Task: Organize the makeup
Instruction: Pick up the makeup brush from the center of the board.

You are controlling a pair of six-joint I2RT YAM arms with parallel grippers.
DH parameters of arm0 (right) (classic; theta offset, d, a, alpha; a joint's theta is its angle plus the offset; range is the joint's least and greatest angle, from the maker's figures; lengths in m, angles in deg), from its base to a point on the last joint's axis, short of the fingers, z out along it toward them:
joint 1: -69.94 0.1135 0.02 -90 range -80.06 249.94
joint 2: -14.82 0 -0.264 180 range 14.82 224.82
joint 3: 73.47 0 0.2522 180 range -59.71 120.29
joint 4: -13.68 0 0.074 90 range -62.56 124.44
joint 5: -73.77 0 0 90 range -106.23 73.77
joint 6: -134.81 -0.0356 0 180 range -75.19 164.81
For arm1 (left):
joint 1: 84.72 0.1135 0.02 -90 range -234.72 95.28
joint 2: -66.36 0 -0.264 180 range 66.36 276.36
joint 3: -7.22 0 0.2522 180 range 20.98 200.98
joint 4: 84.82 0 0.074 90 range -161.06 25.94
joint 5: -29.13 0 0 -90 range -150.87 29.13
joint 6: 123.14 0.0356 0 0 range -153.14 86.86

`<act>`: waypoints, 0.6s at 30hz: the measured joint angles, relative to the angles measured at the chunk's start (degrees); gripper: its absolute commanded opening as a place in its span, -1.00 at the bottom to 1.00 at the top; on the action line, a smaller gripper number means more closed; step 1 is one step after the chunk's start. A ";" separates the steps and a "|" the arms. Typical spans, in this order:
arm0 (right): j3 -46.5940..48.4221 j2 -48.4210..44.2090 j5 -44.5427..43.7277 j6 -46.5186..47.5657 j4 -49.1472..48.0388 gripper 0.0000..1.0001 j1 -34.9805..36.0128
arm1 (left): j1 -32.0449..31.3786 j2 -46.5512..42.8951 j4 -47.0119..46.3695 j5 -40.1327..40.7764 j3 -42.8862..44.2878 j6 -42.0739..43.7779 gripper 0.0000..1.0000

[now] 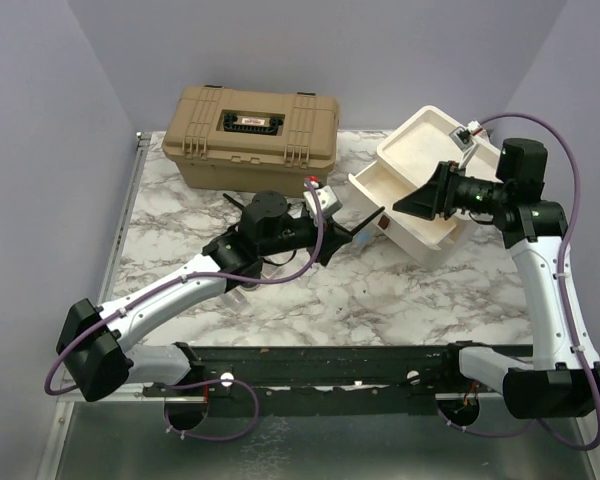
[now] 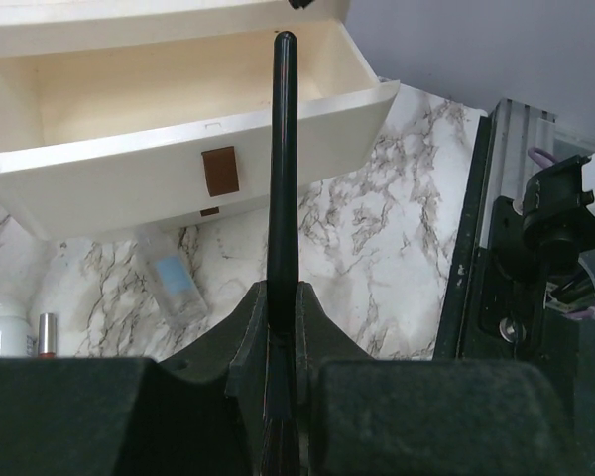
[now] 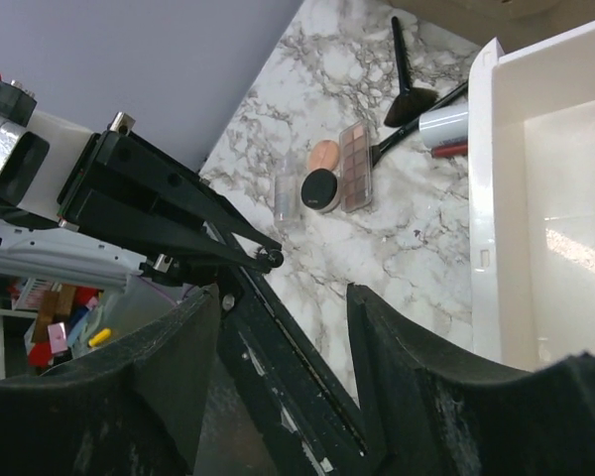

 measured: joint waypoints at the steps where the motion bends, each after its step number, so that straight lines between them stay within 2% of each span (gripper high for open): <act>1: -0.17 0.13 0.15 0.02 0.11 0.14 0.17 | -0.07 0.20 0.00 0.00 0.22 0.04 -0.94; 8: -1.92 0.09 1.75 -0.50 0.24 0.00 1.86 | -0.52 1.09 0.00 -0.17 0.52 0.28 -0.94; 18: -2.80 1.66 1.86 -1.99 -0.57 -0.08 4.07 | -1.07 1.20 0.00 -0.39 0.52 0.37 -0.93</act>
